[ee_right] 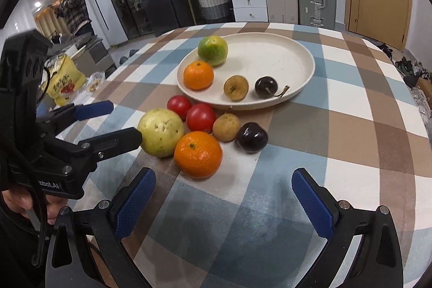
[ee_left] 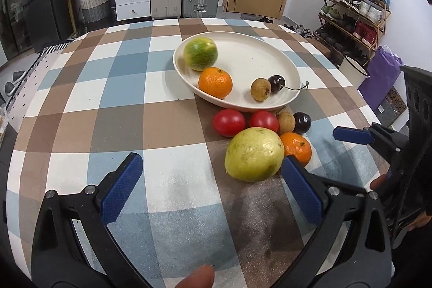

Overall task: Organize fruits
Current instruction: 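Pull both open tools back from the plate, then grasp another tangerine with the right tool and lift it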

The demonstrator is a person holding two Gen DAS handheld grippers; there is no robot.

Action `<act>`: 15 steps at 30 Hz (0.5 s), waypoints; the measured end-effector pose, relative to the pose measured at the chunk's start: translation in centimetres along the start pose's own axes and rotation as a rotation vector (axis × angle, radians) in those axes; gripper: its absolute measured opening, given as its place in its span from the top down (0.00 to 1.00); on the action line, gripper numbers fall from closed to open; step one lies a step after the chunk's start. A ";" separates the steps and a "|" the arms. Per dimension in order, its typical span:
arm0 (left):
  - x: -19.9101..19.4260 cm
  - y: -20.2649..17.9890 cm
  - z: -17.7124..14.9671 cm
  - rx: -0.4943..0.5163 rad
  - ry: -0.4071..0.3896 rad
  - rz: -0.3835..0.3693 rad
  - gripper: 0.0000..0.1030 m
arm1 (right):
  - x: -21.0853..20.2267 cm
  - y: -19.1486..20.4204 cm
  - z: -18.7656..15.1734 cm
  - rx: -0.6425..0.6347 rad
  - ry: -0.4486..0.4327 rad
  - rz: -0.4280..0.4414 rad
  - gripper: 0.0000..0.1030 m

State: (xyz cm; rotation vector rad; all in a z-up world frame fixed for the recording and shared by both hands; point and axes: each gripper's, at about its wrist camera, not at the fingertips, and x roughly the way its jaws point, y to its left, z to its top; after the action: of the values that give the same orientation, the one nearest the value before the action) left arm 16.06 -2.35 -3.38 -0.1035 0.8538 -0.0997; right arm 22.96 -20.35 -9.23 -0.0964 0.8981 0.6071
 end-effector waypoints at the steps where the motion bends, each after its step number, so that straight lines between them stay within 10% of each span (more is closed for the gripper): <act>1: 0.1 0.0 0.0 0.000 0.003 -0.003 0.00 | 0.2 0.2 -0.1 -0.004 0.002 -0.002 0.01; 15: 0.5 0.2 -0.2 -0.003 0.014 -0.010 0.00 | 1.6 0.9 0.3 -0.039 0.033 -0.017 0.19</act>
State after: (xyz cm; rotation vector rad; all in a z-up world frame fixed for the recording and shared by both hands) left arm 16.25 -2.22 -3.85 -0.1104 0.8670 -0.1086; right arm 23.41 -18.85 -10.11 -0.1497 0.9167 0.6092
